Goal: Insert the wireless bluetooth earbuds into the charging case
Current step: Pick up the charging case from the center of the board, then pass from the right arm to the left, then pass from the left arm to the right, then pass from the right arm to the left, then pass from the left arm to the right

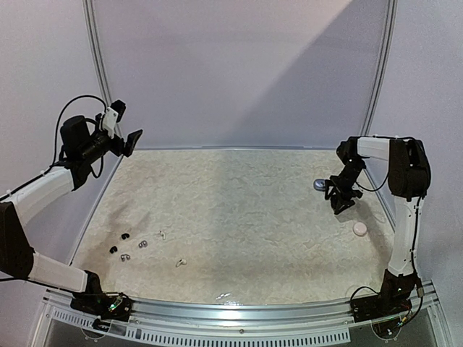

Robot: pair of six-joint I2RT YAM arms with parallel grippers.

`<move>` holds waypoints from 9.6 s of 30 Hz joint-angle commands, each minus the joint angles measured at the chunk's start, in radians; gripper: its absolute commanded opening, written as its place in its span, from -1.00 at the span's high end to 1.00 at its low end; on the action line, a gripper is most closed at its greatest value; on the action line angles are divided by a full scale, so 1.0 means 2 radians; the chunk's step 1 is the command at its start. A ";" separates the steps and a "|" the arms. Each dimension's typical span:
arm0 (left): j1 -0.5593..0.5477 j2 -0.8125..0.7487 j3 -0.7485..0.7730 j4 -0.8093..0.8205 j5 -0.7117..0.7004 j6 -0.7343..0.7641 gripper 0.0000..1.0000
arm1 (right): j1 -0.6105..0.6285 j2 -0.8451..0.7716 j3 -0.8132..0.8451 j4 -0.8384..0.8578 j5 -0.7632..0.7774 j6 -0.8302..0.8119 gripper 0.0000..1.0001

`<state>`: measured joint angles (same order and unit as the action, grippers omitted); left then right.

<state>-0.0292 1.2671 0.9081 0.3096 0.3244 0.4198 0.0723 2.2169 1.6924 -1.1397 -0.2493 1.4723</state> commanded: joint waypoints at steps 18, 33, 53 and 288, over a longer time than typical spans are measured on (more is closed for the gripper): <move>0.011 -0.007 -0.007 0.005 -0.002 0.015 -0.99 | -0.012 -0.006 0.014 0.012 0.036 -0.009 -0.61; 0.014 -0.021 -0.019 0.007 -0.006 0.023 -0.99 | -0.005 -0.017 -0.035 0.015 0.028 0.026 -0.10; 0.014 -0.034 -0.029 0.008 0.034 0.004 -0.98 | 0.012 -0.017 0.034 0.030 0.052 -0.099 1.00; -0.211 -0.070 0.070 -0.171 0.342 -0.102 -0.18 | 0.448 -0.208 0.090 0.398 -0.213 -0.767 1.00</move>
<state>-0.4599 1.1385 1.0336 -0.0048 1.0607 0.1272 0.9684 1.7950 1.8408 -0.3660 -0.6163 -0.1093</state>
